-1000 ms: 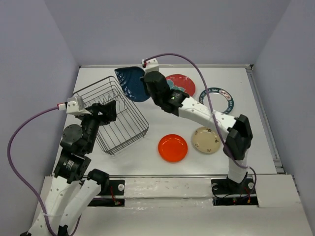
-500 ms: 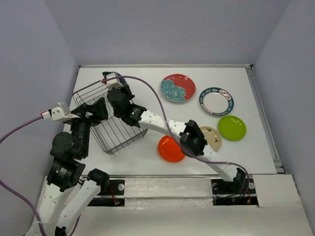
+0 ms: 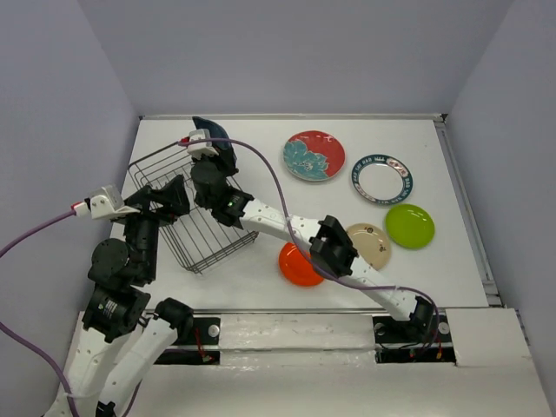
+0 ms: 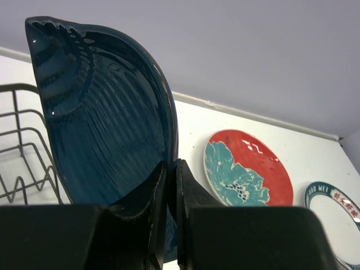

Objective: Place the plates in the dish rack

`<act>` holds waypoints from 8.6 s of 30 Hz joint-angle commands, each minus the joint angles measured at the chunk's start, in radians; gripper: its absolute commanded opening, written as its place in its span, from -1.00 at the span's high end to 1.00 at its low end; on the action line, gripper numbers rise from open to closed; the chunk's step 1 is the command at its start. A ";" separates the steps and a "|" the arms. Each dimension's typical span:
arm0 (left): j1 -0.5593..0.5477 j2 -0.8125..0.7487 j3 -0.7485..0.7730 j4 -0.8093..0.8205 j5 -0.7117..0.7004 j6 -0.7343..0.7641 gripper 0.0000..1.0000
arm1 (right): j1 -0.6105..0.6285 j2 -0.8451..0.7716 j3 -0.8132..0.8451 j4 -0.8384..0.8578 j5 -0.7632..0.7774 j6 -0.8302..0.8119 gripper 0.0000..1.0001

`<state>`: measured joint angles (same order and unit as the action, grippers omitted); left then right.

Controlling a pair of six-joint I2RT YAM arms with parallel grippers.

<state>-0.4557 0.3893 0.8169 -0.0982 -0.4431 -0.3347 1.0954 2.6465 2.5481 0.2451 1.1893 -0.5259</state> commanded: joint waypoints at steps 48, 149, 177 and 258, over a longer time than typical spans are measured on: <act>-0.017 -0.009 -0.053 0.032 0.032 -0.083 -0.98 | 0.060 0.086 -0.140 0.284 0.041 -0.079 0.15; -0.005 -0.024 -0.033 0.068 -0.026 -0.015 -0.98 | -0.127 -0.022 -0.118 0.247 -0.637 0.026 0.86; -0.001 -0.018 -0.082 0.052 0.030 -0.009 -0.98 | -0.189 -0.561 -0.657 -0.073 -0.770 0.572 -0.67; 0.037 -0.109 -0.101 0.091 0.057 0.036 -0.98 | -0.037 -0.723 -0.792 0.592 -0.514 0.126 0.87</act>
<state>-0.4236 0.2951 0.7128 -0.0502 -0.3584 -0.3157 1.0241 1.9404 1.6230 0.6838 0.7517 -0.4557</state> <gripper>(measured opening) 0.990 0.140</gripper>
